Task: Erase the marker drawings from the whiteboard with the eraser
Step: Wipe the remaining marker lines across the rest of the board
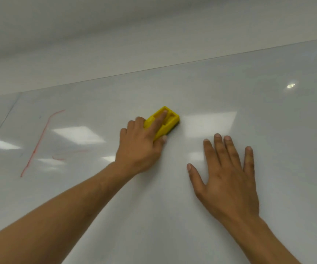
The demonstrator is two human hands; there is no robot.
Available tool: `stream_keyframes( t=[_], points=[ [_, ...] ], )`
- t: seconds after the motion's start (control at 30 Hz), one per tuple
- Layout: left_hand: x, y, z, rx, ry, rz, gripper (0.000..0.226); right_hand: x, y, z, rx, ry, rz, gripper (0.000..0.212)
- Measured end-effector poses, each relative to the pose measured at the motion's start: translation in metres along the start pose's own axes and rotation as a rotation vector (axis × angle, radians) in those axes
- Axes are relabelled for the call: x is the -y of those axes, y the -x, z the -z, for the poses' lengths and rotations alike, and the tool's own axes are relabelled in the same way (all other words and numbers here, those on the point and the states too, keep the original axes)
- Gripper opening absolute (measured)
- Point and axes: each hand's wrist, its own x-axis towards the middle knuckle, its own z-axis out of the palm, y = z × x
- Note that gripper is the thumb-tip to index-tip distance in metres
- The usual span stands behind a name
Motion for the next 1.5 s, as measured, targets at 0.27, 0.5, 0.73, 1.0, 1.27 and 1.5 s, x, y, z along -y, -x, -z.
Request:
stream_keyframes(
  t=[0.27,0.5,0.73,1.0,1.27,1.5],
  points=[
    [-0.001,0.004,-0.004,-0.007,-0.051,-0.181,0.060,0.018,-0.002,-0.003,-0.099,-0.063,-0.050,0.073],
    [0.058,-0.044,0.000,-0.034,-0.030,0.084,0.061,0.062,-0.009,-0.015,-0.038,-0.059,0.098,0.073],
    [0.154,-0.049,0.006,-0.082,-0.020,0.418,0.062,0.062,-0.007,-0.019,-0.060,0.016,0.101,0.071],
    [0.122,-0.029,-0.001,-0.108,-0.017,0.162,0.063,0.117,-0.025,-0.017,-0.082,0.039,0.019,0.074],
    [0.157,-0.041,0.001,-0.130,0.009,0.034,0.062,0.153,-0.035,-0.033,0.007,0.040,-0.022,0.082],
    [0.238,-0.052,0.010,-0.119,0.008,0.380,0.061,0.161,-0.029,-0.037,0.016,0.070,-0.059,0.081]
  ],
)
